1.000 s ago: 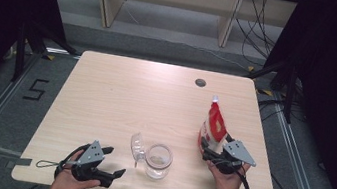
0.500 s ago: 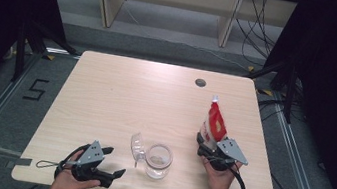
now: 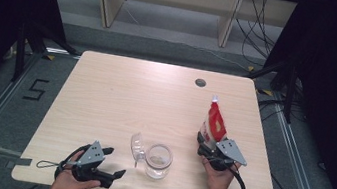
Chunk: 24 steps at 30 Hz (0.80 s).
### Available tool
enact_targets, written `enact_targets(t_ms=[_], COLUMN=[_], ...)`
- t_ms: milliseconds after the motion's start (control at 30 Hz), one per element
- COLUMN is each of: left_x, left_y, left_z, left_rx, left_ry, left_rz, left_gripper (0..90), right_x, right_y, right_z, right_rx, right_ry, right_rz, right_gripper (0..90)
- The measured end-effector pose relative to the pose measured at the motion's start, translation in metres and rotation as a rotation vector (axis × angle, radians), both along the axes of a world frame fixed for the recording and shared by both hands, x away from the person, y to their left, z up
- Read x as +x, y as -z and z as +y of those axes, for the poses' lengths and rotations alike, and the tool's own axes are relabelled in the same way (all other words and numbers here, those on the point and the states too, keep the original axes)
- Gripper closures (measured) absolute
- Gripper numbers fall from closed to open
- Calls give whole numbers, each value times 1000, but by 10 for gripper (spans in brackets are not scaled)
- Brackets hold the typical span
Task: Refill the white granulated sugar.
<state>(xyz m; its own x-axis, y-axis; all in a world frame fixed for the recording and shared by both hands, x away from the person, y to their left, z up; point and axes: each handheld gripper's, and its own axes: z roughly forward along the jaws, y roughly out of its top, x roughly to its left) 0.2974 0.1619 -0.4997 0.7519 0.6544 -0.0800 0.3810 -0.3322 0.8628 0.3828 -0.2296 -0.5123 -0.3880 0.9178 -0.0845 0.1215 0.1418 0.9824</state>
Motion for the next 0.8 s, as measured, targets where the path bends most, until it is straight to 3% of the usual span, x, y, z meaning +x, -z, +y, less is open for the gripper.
enact_targets(t_ms=[100, 133, 167, 233, 300, 367, 400, 567, 700, 800], left_x=[0, 0, 0, -1, -1, 0, -1, -1, -1, -1], left_y=[-1, -1, -1, -1, -1, -1, -1, -1, -1, 0], left_z=[0, 0, 0, 0, 0, 0, 0, 0, 0, -1], left_rx=[10, 10, 10, 7, 4, 2, 8, 6, 10, -5], left_ry=[1, 2, 2, -1, 4, 4, 0, 3, 7, 4], left_rz=[2, 3, 2, 6, 5, 6, 6, 6, 2, 7], left_gripper=[160, 160, 160, 160, 160, 160, 160, 160, 160, 160], right_x=[-1, 0, 4, 1, 3, 3, 2, 1, 5, 4], right_y=[1, 1, 1, 5, 5, 5, 5, 5, 6, 6], right_z=[1, 0, -4, -4, -6, -7, -5, -5, -5, -4], right_rx=[30, 28, -10, 29, 38, 7, 29, 13, 20, 23], right_ry=[8, -7, -51, 3, -8, -11, -1, -1, -25, -27], right_rz=[16, 13, -3, 35, 33, 21, 2, 18, -16, -9], right_gripper=[318, 323, 331, 337, 341, 346, 351, 361, 367, 377])
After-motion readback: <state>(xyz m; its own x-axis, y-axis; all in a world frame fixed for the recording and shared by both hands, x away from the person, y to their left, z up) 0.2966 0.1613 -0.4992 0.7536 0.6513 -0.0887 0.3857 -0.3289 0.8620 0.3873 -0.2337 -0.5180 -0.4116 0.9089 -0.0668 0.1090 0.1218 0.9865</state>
